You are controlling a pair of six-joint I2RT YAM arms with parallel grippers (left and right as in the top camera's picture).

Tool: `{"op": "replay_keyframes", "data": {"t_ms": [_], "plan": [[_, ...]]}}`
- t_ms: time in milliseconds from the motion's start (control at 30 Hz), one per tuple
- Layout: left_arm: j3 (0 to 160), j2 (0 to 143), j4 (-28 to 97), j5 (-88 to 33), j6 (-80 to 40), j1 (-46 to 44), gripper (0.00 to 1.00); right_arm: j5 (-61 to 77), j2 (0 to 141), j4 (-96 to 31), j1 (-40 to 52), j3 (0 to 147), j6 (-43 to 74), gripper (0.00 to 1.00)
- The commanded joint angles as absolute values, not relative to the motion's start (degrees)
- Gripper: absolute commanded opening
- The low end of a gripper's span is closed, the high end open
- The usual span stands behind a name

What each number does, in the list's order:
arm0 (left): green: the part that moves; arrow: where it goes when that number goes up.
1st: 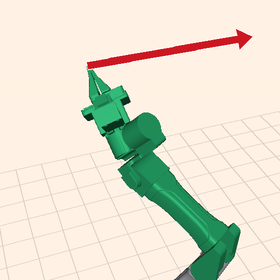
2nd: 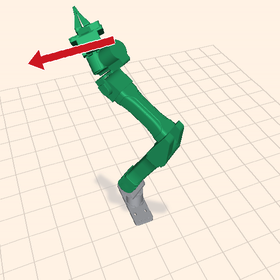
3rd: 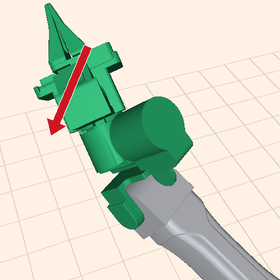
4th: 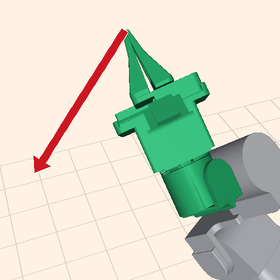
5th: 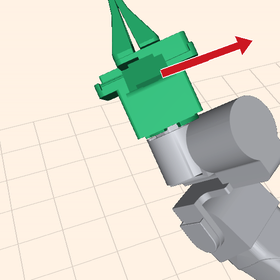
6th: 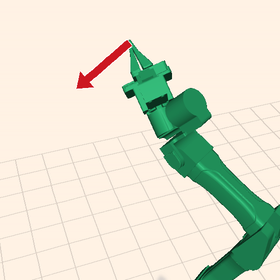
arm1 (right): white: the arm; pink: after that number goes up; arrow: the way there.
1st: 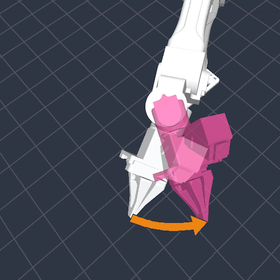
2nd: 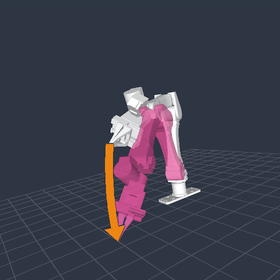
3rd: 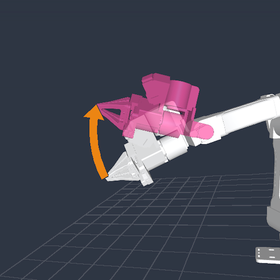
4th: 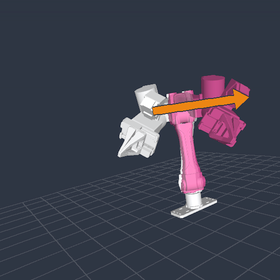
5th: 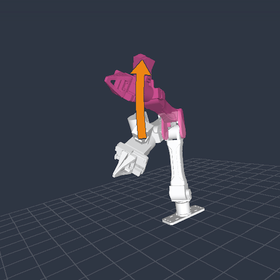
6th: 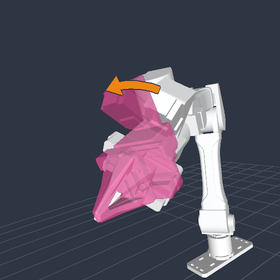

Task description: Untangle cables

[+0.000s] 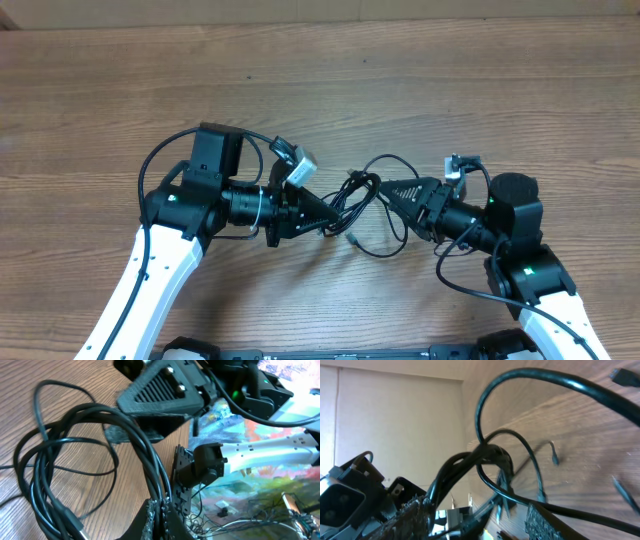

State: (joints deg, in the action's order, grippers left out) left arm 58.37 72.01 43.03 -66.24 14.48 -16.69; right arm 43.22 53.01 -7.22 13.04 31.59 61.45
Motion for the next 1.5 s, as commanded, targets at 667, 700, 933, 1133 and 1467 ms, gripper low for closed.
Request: {"op": "replay_keyframes", "data": {"t_ms": [667,700,933,1133,1467], "plan": [[59.8,71.2,43.3,-58.1,16.5,-19.2,0.40,46.5,54.5,-0.1,15.9,33.1,63.1,0.04],[59.8,71.2,43.2,-57.7,16.5,-19.2,0.46,46.5,54.5,-0.1,15.9,33.1,62.7,0.04],[59.8,71.2,41.7,-53.0,15.5,-19.1,1.00,46.5,54.5,-0.1,15.9,33.1,60.7,0.04],[59.8,71.2,38.7,-37.1,-6.0,-19.0,1.00,46.6,54.5,0.0,15.9,33.1,56.4,0.04],[59.7,72.8,40.5,-33.5,-20.3,-19.2,0.62,47.9,54.5,2.4,16.1,33.1,50.4,0.04]]}}
